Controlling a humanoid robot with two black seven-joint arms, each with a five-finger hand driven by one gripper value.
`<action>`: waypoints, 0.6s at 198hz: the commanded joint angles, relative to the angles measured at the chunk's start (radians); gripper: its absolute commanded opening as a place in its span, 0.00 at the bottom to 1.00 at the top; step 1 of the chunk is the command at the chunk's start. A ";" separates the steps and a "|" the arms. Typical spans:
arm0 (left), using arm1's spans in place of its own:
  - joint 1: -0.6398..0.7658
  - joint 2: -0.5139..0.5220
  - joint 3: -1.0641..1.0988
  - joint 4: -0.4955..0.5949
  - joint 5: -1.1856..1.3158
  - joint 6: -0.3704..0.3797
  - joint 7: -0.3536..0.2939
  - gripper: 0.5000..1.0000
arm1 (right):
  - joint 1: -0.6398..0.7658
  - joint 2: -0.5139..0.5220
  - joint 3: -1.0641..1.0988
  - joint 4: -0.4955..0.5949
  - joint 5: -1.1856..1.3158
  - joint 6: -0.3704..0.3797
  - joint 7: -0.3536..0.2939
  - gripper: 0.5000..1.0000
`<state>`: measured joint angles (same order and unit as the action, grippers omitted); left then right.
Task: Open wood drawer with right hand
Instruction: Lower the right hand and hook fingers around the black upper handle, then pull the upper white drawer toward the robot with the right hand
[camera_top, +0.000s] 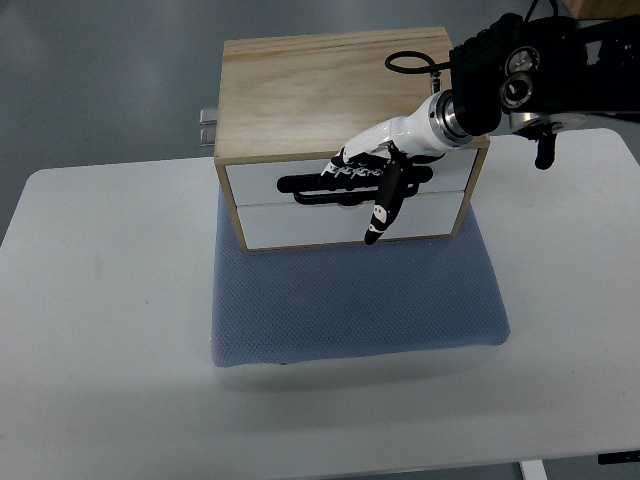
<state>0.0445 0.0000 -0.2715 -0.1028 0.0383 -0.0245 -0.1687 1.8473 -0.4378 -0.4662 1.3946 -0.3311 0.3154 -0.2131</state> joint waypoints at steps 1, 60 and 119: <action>0.000 0.000 0.000 0.000 0.000 0.000 0.000 1.00 | -0.003 0.002 0.003 0.000 0.000 -0.002 0.000 0.89; 0.000 0.000 0.000 0.000 0.000 0.000 0.000 1.00 | -0.026 0.007 0.003 0.003 0.001 -0.001 0.003 0.89; 0.000 0.000 0.000 0.000 0.000 0.000 0.000 1.00 | -0.011 -0.005 0.001 0.009 0.001 0.063 0.003 0.89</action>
<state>0.0445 0.0000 -0.2715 -0.1028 0.0383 -0.0245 -0.1687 1.8278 -0.4389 -0.4646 1.4005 -0.3298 0.3478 -0.2100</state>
